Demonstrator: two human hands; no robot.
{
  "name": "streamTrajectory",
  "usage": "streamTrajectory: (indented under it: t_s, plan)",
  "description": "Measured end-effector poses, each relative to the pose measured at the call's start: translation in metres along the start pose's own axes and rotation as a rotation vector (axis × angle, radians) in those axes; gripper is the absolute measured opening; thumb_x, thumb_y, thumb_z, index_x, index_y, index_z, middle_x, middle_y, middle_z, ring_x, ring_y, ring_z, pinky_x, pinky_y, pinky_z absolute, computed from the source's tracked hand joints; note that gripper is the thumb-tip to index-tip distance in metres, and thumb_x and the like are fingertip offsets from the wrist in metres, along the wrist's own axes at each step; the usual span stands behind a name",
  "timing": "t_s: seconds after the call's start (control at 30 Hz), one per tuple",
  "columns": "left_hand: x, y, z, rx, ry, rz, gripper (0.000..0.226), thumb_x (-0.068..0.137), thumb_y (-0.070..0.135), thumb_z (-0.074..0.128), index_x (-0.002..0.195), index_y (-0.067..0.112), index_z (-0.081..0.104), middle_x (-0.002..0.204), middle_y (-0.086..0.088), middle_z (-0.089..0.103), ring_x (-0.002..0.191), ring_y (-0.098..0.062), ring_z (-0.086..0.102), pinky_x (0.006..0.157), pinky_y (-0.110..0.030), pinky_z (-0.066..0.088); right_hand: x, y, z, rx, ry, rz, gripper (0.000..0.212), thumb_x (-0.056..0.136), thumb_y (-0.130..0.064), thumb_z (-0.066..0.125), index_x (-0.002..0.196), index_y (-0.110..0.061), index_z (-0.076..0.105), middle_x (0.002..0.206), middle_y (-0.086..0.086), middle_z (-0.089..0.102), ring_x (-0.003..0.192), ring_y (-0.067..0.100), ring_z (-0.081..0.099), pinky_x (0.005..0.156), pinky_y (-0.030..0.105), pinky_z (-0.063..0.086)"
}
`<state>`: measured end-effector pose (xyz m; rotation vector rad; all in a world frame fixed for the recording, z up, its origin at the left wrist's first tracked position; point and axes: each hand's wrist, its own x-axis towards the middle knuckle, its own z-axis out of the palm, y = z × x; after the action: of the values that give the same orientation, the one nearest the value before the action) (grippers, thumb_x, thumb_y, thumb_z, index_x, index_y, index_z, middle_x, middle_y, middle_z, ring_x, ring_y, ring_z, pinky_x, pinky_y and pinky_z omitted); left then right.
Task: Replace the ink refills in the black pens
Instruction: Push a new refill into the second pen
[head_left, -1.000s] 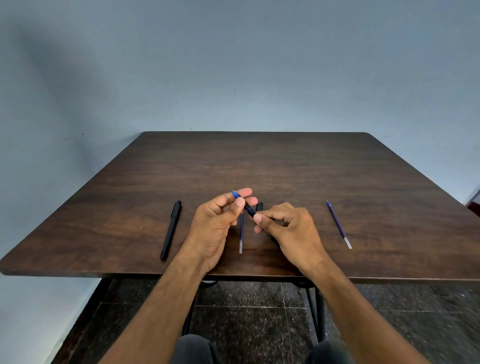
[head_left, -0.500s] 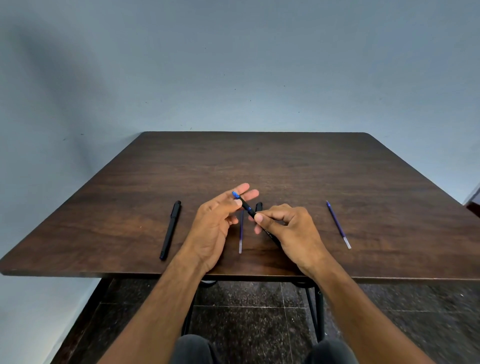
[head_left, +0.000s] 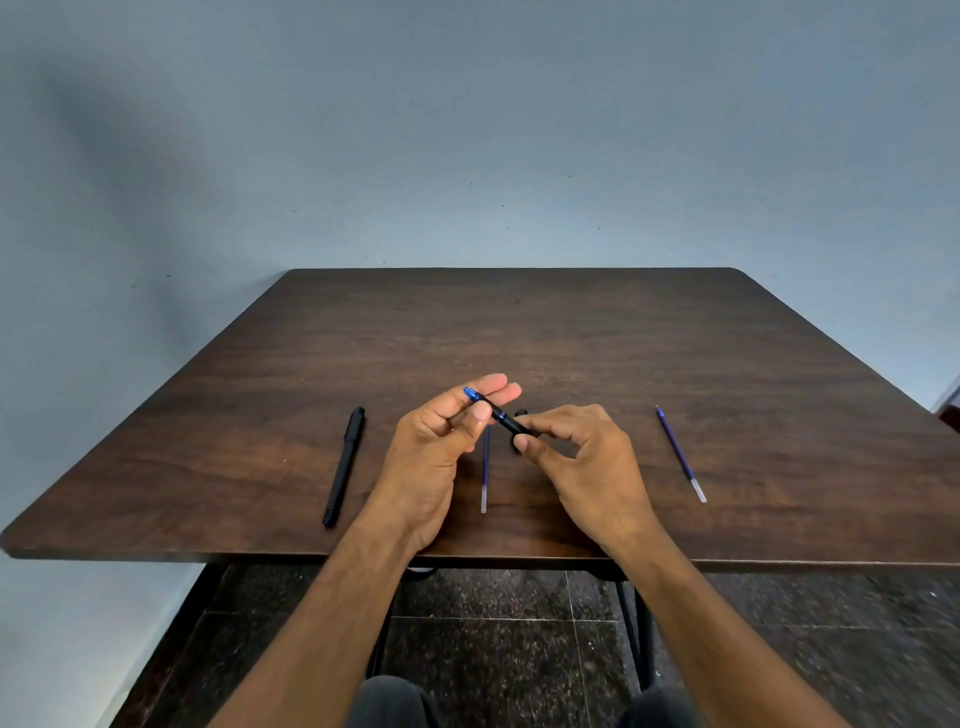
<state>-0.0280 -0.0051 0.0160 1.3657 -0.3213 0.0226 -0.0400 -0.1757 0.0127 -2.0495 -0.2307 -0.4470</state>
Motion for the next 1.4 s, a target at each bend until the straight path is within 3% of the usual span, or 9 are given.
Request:
streamTrajectory:
  t_s: [0.1, 0.3, 0.47, 0.57, 0.7, 0.83, 0.97, 1.3, 1.4]
  plan:
    - [0.0003, 0.0001, 0.0004, 0.0, 0.015, -0.004, 0.028, 0.094, 0.015, 0.06, 0.121, 0.016, 0.069, 0.117, 0.0, 0.075, 0.121, -0.003, 0.062, 0.088, -0.006, 0.045, -0.0001, 0.0007, -0.0001, -0.045, 0.046, -0.021, 0.02, 0.084, -0.022, 0.081, 0.103, -0.029, 0.079, 0.094, -0.023, 0.066, 0.109, 0.014, 0.054, 0.1, 0.05, 0.042]
    - [0.0035, -0.0028, 0.0028, -0.083, 0.204, -0.063, 0.025, 0.07, 0.032, 0.078, 0.093, 0.02, 0.079, 0.101, -0.006, 0.079, 0.102, -0.008, 0.07, 0.081, -0.019, 0.047, -0.0019, 0.0025, 0.0035, -0.158, 0.087, -0.119, 0.021, 0.082, -0.025, 0.081, 0.103, -0.031, 0.08, 0.09, -0.022, 0.065, 0.104, 0.012, 0.05, 0.088, 0.016, 0.02]
    - [0.0071, -0.005, 0.0018, -0.092, 0.267, -0.107, 0.029, 0.056, 0.051, 0.085, 0.066, 0.026, 0.073, 0.081, 0.003, 0.073, 0.086, -0.009, 0.062, 0.086, -0.031, 0.042, -0.0022, 0.0009, 0.0032, -0.182, 0.081, -0.129, 0.022, 0.082, -0.025, 0.081, 0.103, -0.032, 0.08, 0.089, -0.026, 0.063, 0.103, 0.011, 0.049, 0.083, 0.03, 0.025]
    - [0.0071, -0.0054, 0.0014, -0.074, 0.273, -0.118, 0.041, 0.055, 0.053, 0.086, 0.074, 0.021, 0.068, 0.083, -0.004, 0.069, 0.091, -0.017, 0.059, 0.089, -0.033, 0.043, -0.0021, 0.0022, 0.0037, -0.193, 0.075, -0.127, 0.022, 0.083, -0.026, 0.081, 0.103, -0.032, 0.08, 0.09, -0.025, 0.064, 0.103, 0.01, 0.049, 0.085, 0.022, 0.024]
    - [0.0051, -0.0018, 0.0041, -0.08, 0.231, -0.105, 0.03, 0.058, 0.048, 0.083, 0.078, 0.026, 0.075, 0.094, 0.0, 0.077, 0.094, -0.008, 0.066, 0.085, -0.029, 0.043, -0.002, 0.004, 0.0046, -0.198, 0.082, -0.116, 0.022, 0.083, -0.027, 0.081, 0.104, -0.032, 0.079, 0.091, -0.022, 0.065, 0.103, 0.009, 0.048, 0.088, 0.013, 0.019]
    - [0.0024, 0.0018, 0.0047, -0.064, 0.171, -0.093, 0.05, 0.062, 0.045, 0.083, 0.106, 0.023, 0.078, 0.116, -0.006, 0.076, 0.106, -0.007, 0.067, 0.083, -0.027, 0.04, -0.0015, 0.0053, 0.0036, -0.184, 0.099, -0.086, 0.021, 0.083, -0.026, 0.081, 0.104, -0.031, 0.079, 0.094, -0.021, 0.067, 0.104, 0.009, 0.05, 0.089, 0.021, 0.027]
    - [0.0009, 0.0016, 0.0017, -0.03, 0.134, -0.095, 0.04, 0.078, 0.033, 0.074, 0.116, 0.022, 0.075, 0.115, -0.001, 0.076, 0.111, -0.007, 0.065, 0.09, -0.032, 0.038, -0.0004, 0.0041, 0.0021, -0.144, 0.08, -0.028, 0.023, 0.084, -0.025, 0.08, 0.106, -0.031, 0.078, 0.097, -0.018, 0.07, 0.107, 0.01, 0.051, 0.098, 0.044, 0.043]
    - [0.0027, -0.002, 0.0014, -0.03, 0.193, -0.086, 0.028, 0.079, 0.034, 0.073, 0.105, 0.025, 0.079, 0.113, -0.002, 0.077, 0.114, -0.013, 0.066, 0.087, -0.031, 0.04, -0.0034, -0.0013, 0.003, -0.07, 0.03, -0.059, 0.041, 0.089, -0.023, 0.076, 0.123, -0.043, 0.068, 0.09, -0.014, 0.066, 0.101, 0.01, 0.051, 0.098, 0.049, 0.044]
    - [0.0037, -0.0018, 0.0042, -0.071, 0.237, -0.098, 0.026, 0.074, 0.036, 0.075, 0.097, 0.025, 0.08, 0.107, -0.002, 0.078, 0.099, -0.008, 0.067, 0.085, -0.03, 0.04, -0.0042, -0.0029, 0.0035, -0.047, 0.037, -0.077, 0.043, 0.089, -0.019, 0.076, 0.119, -0.048, 0.066, 0.088, -0.015, 0.064, 0.099, 0.011, 0.053, 0.097, 0.051, 0.044]
